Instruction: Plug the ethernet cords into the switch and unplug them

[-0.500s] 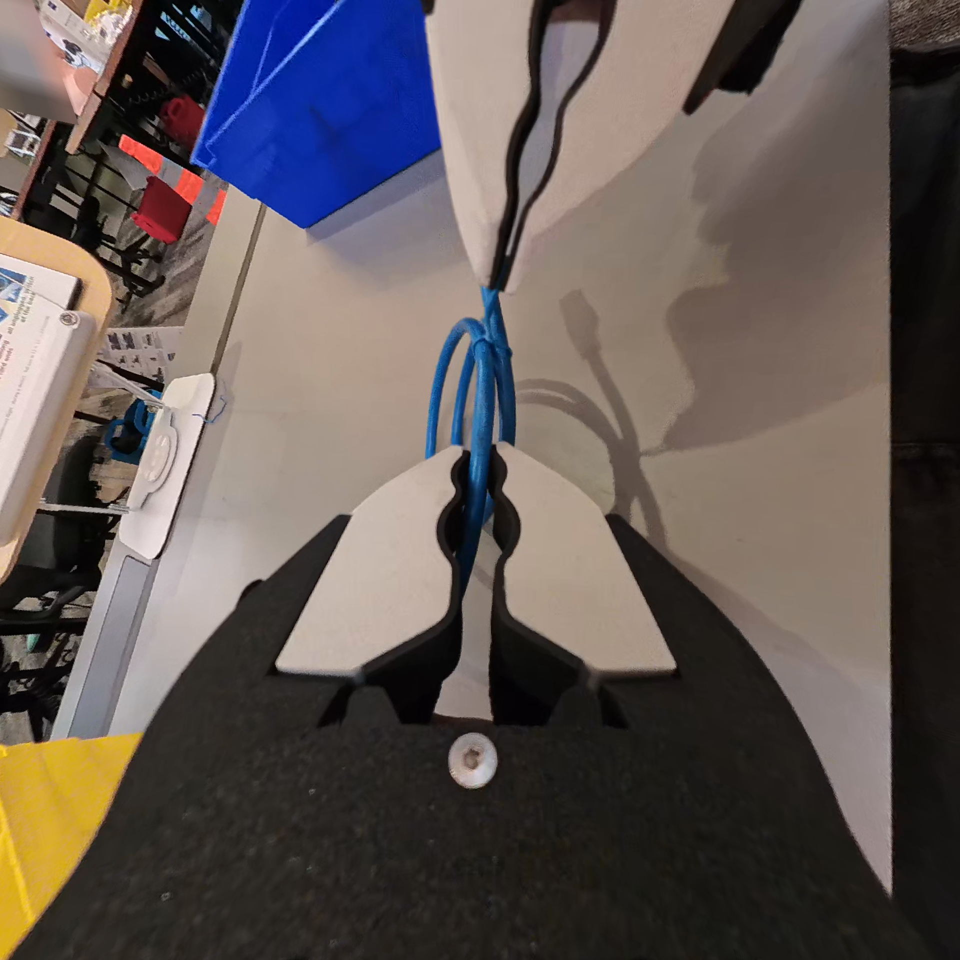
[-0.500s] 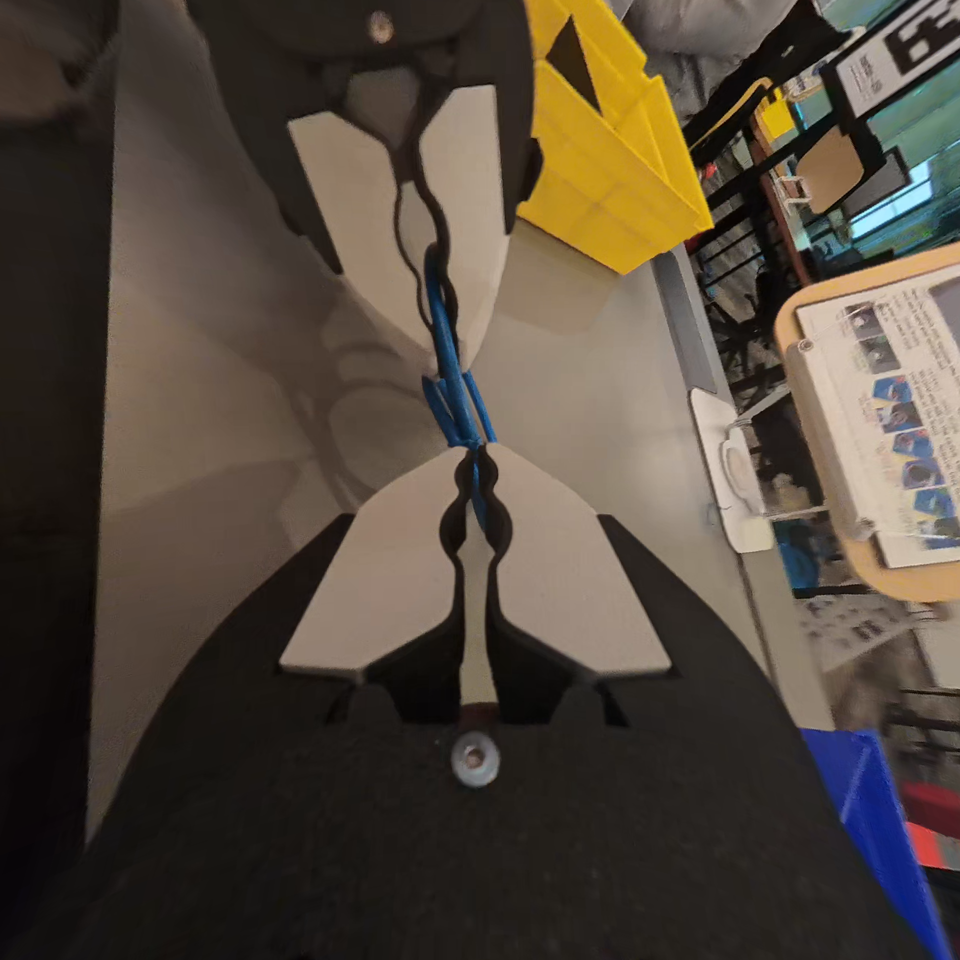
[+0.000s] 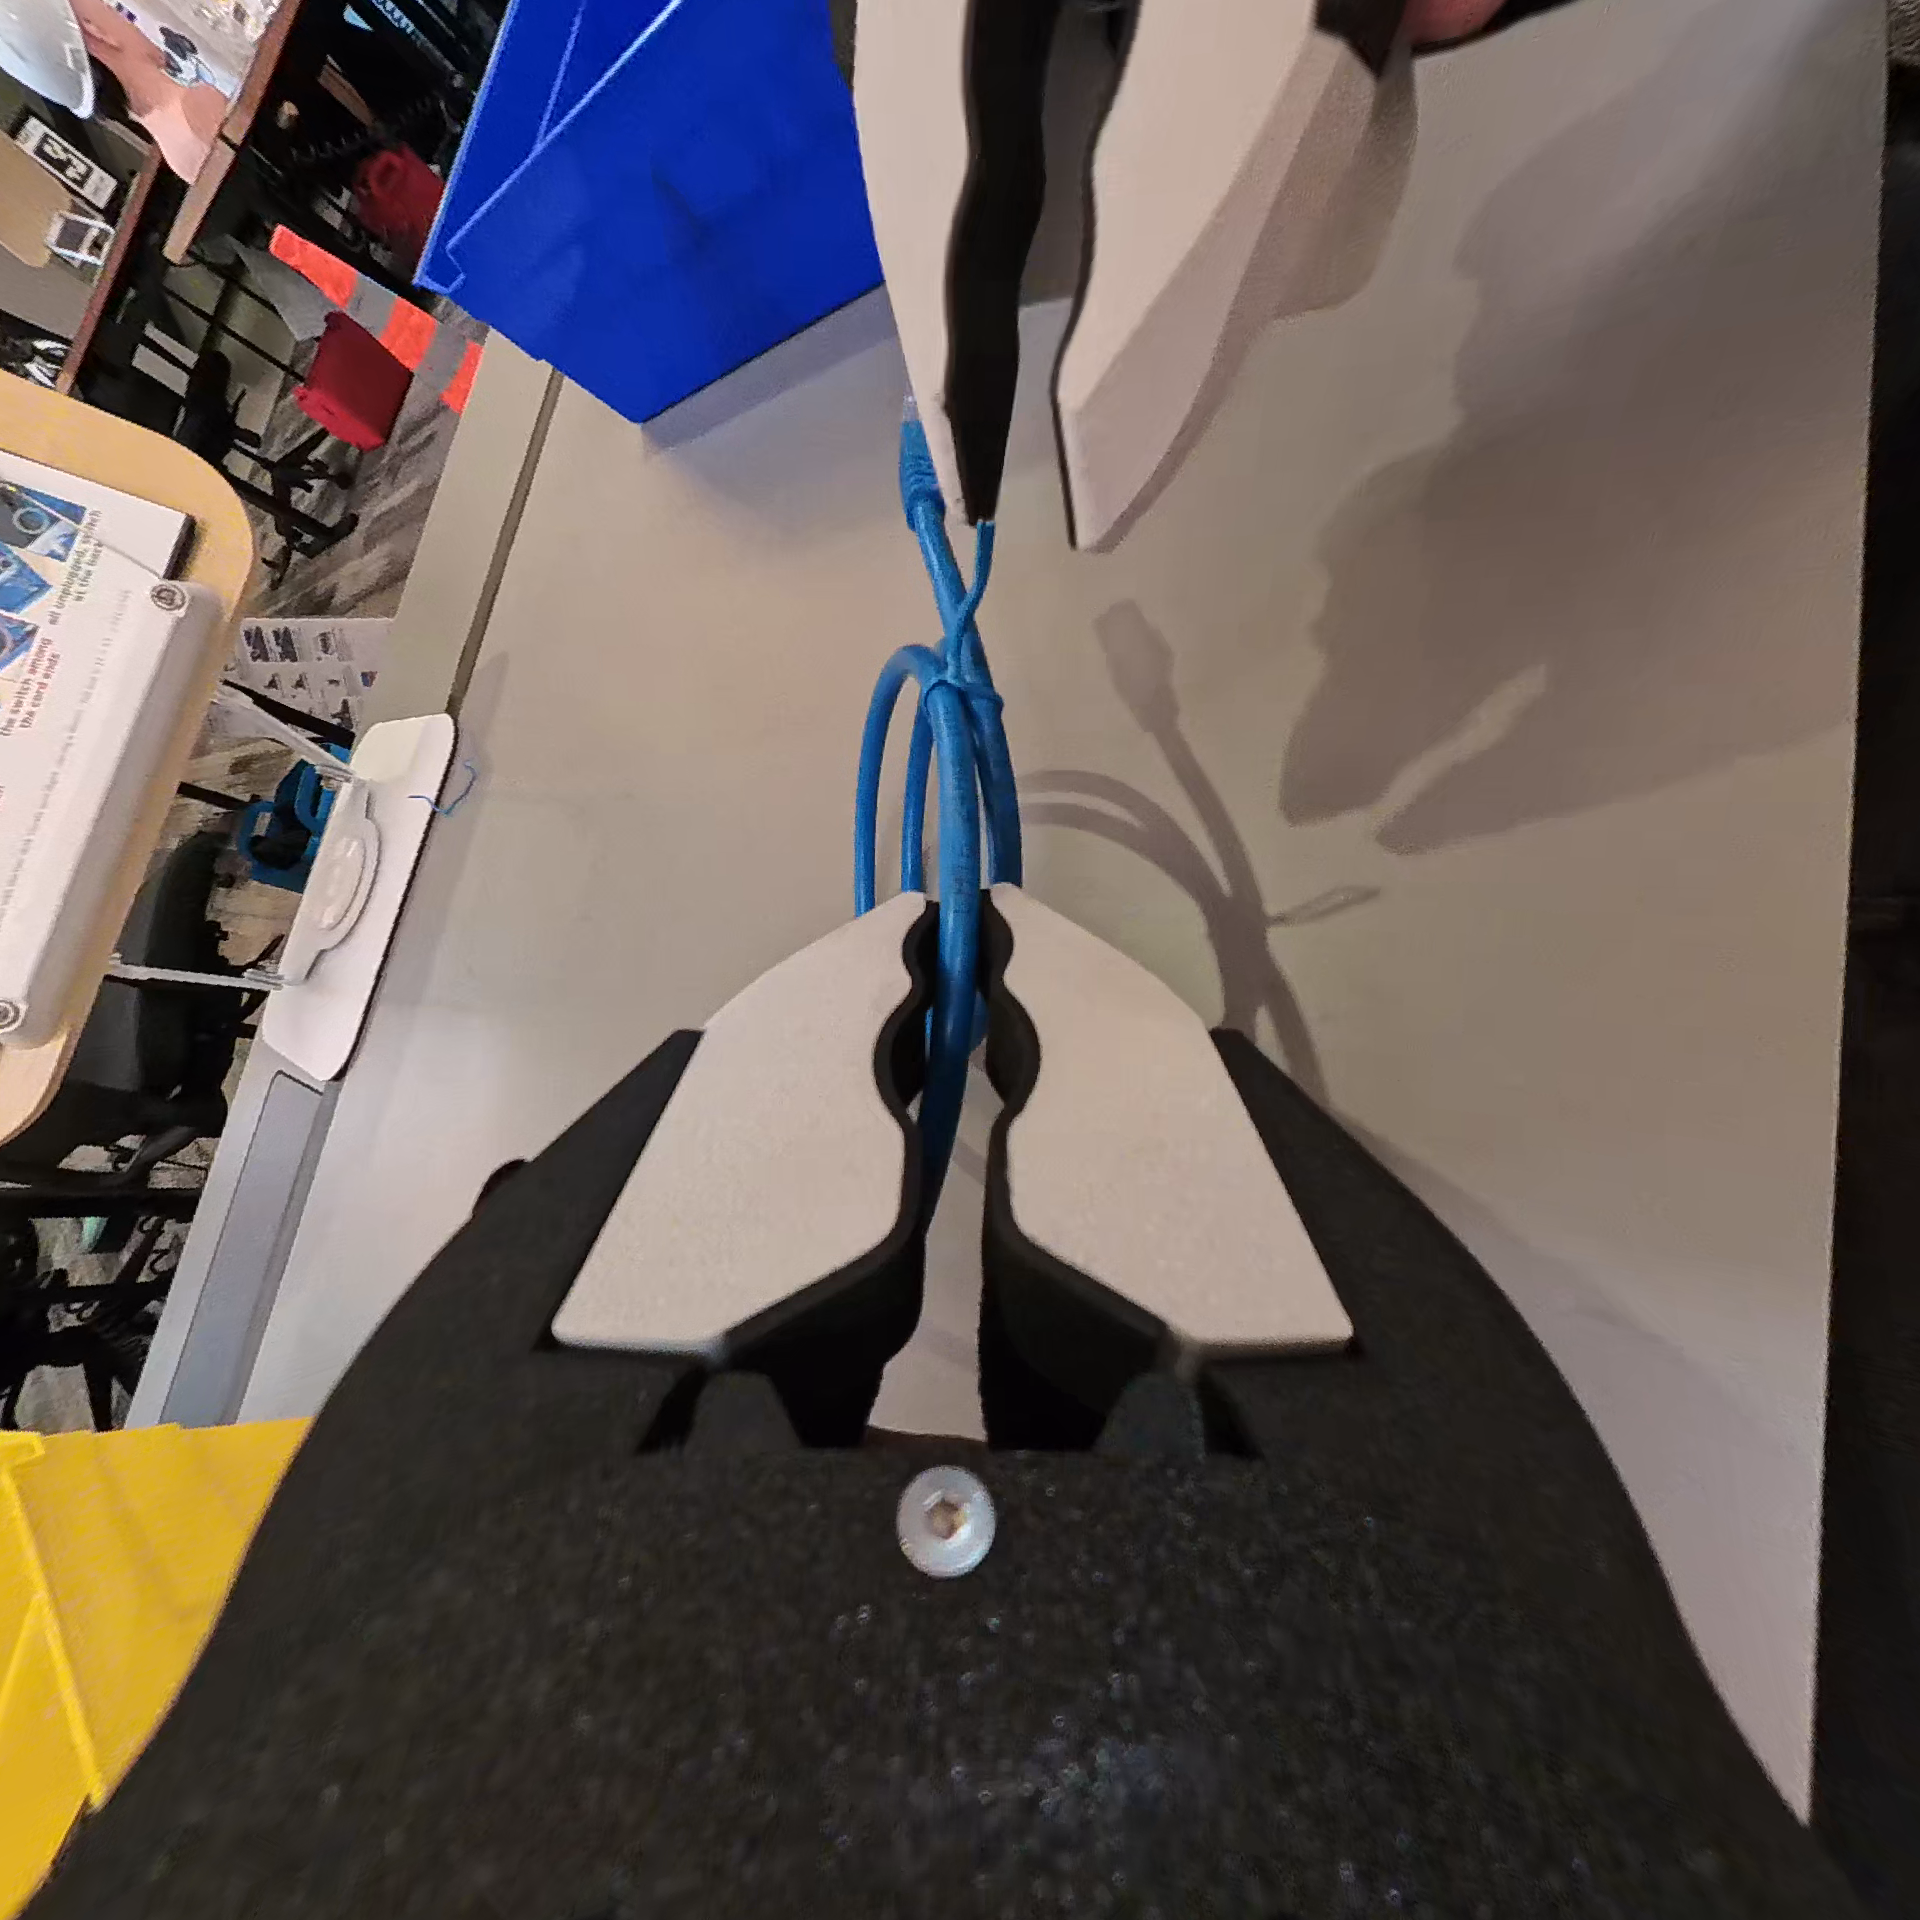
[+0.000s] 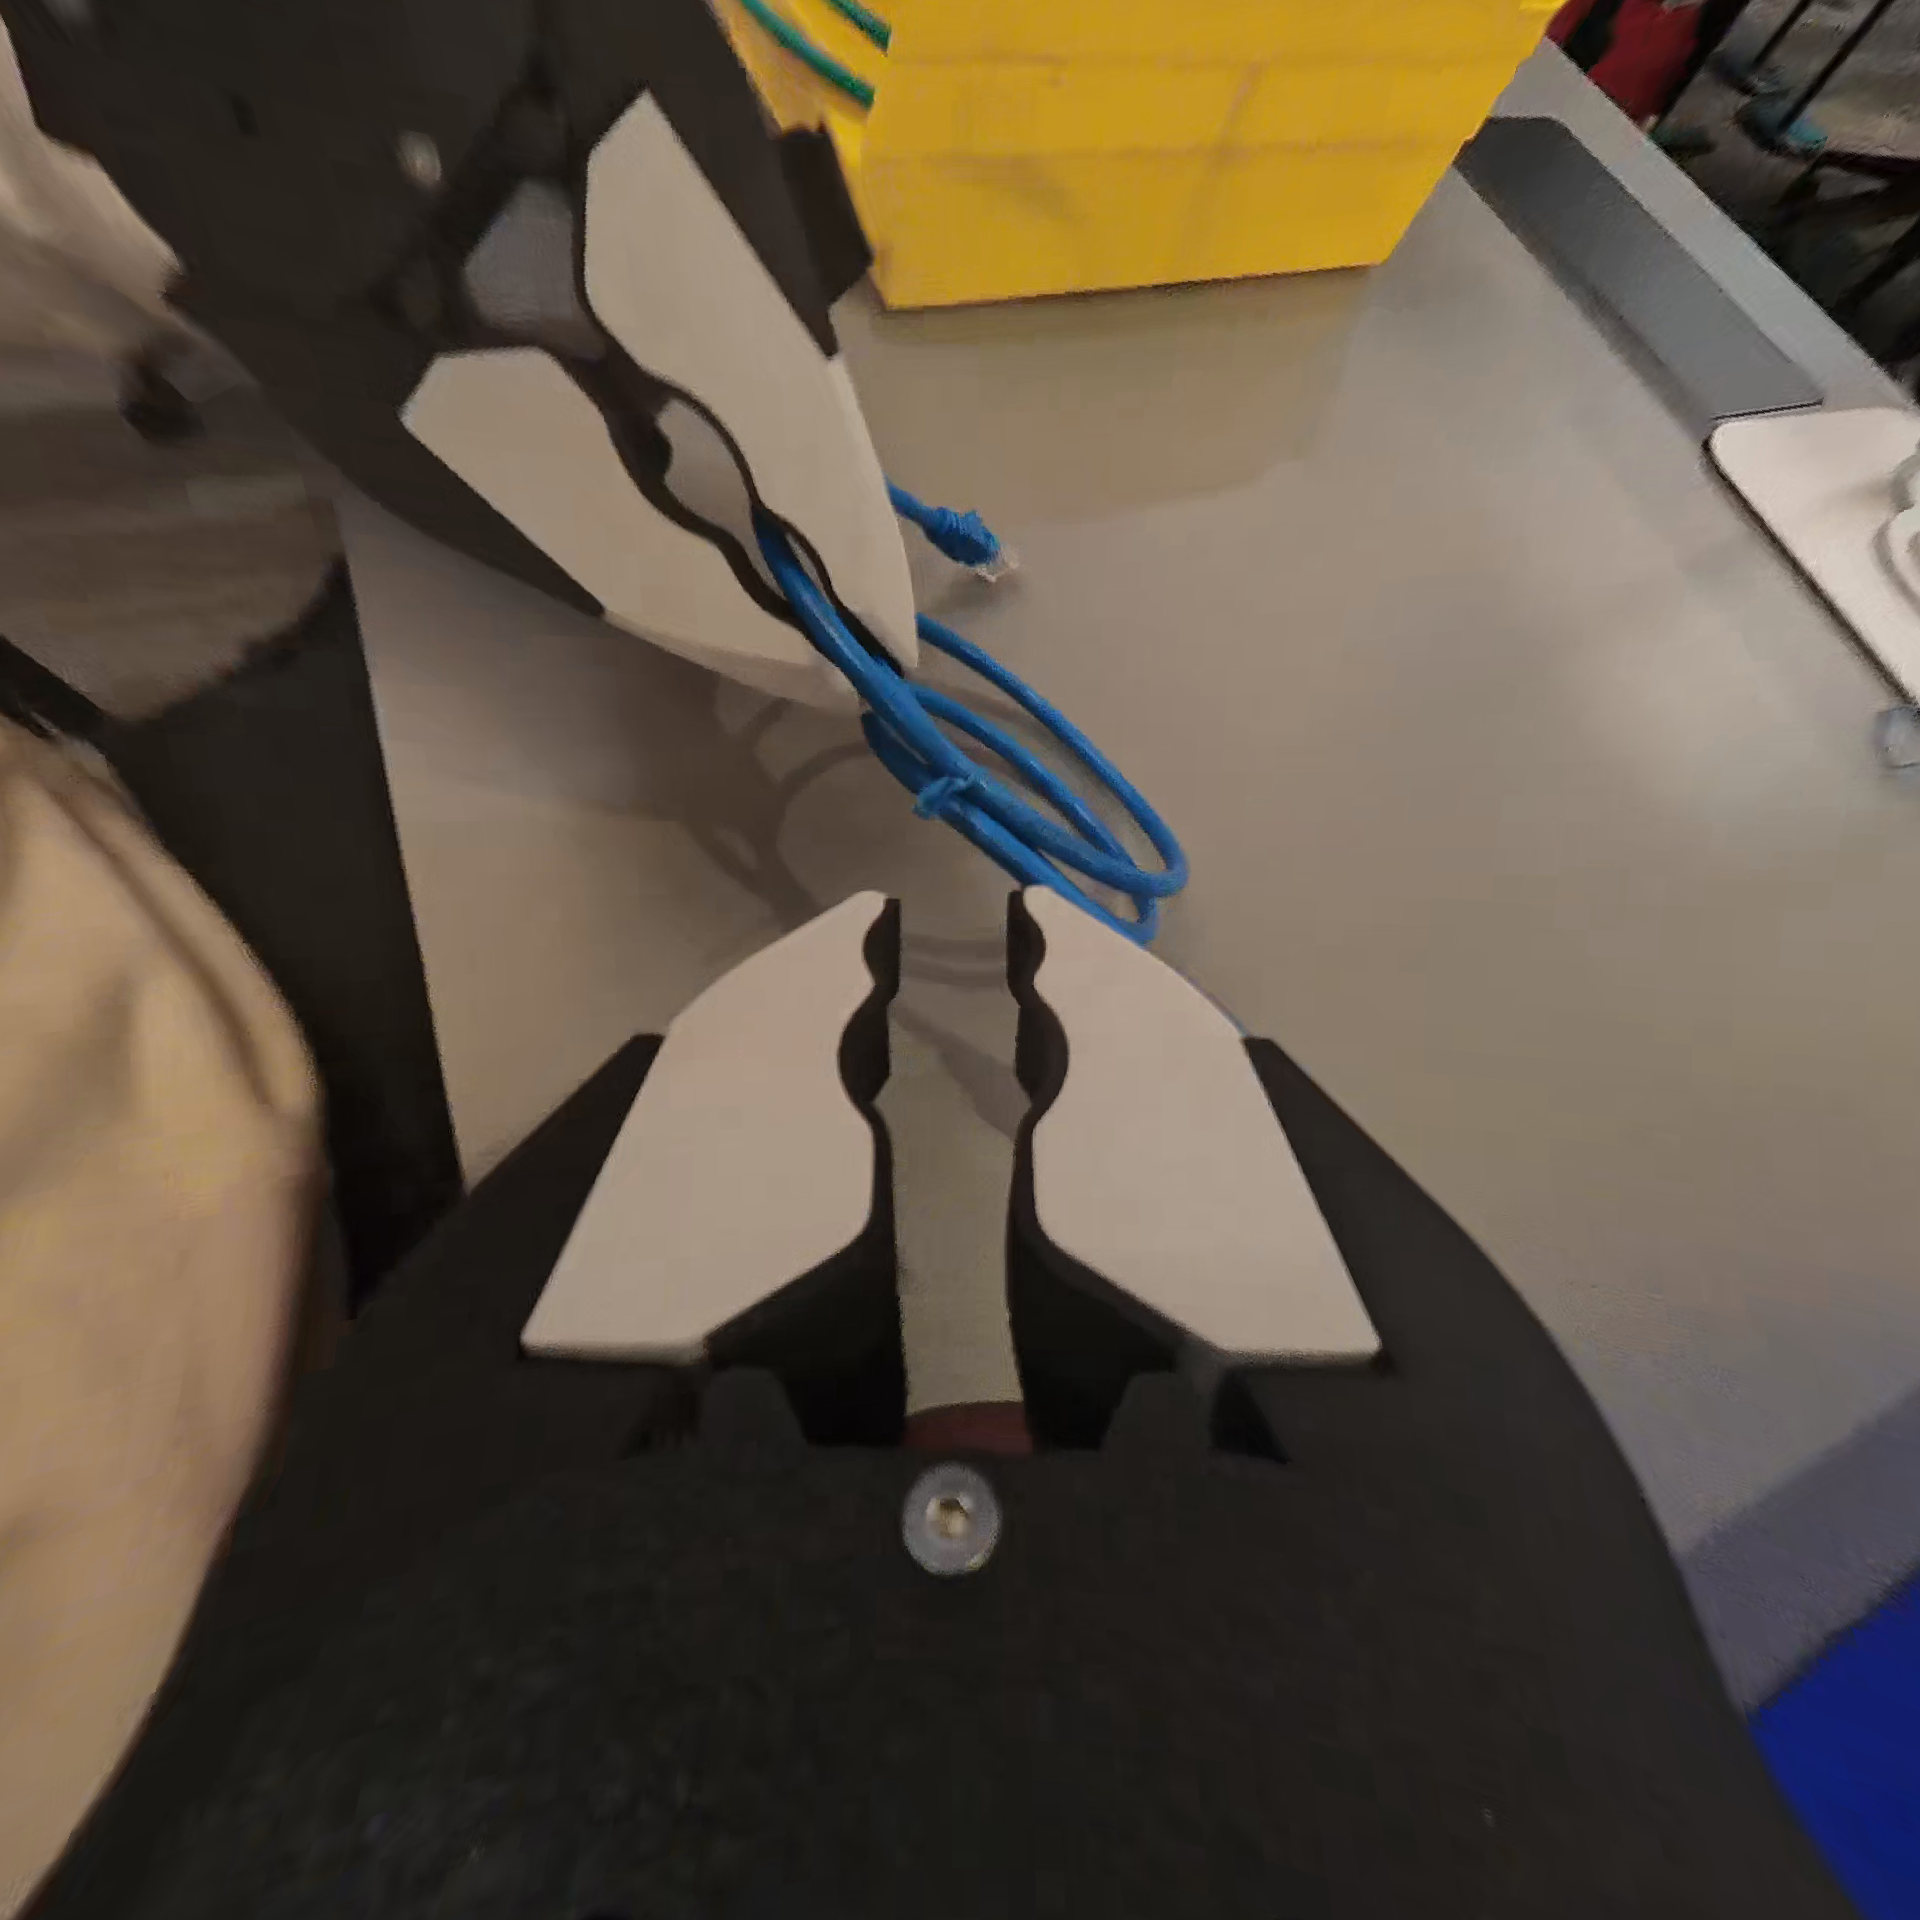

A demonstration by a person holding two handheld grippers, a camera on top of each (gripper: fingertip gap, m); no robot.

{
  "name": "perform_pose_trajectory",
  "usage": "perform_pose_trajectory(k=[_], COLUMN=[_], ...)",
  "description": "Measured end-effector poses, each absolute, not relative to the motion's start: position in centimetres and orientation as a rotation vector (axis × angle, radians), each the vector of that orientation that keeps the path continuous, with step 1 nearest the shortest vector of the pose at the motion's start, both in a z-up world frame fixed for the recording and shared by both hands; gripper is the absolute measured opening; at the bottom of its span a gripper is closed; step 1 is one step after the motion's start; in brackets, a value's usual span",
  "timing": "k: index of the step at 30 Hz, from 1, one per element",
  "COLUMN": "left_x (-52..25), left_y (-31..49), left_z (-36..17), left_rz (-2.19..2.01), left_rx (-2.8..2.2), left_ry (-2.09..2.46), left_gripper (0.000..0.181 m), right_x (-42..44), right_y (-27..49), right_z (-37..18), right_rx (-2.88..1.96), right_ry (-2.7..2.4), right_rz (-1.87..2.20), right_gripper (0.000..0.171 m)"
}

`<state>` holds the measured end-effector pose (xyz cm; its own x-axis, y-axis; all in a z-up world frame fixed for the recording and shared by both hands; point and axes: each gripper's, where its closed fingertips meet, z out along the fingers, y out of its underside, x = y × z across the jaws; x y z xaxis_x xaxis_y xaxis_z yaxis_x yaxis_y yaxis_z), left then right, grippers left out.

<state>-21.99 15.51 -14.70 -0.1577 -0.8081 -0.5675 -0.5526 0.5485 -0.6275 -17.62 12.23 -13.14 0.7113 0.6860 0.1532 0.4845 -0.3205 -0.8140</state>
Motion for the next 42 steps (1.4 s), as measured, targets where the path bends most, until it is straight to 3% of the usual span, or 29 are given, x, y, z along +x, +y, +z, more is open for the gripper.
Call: perform_pose_trajectory(k=[6, 31, 34, 42], left_x=[-22.0, -22.0, -22.0, -22.0], left_y=[15.4, 15.0, 15.1, 15.0], left_z=[-14.8, -14.9, -14.9, -14.9], left_rz=[-0.349, -0.366, -0.366, -0.362], left_rx=[-1.118, -1.108, -1.109, -1.106], left_ry=[1.847, 1.866, 1.865, 1.869], left_gripper=[0.005, 0.005, 0.005, 0.005], right_x=[-18.8, -18.1, -18.7, -18.7], right_y=[12.3, 12.3, 12.0, 12.2], right_z=[-11.9, -12.0, -12.1, -12.2], right_rx=[-1.880, -1.882, -1.878, -1.880], right_ry=[-0.919, -0.917, -0.940, -0.928], right_rz=[0.253, 0.276, 0.299, 0.286], right_gripper=[0.006, 0.000, 0.011, 0.002])
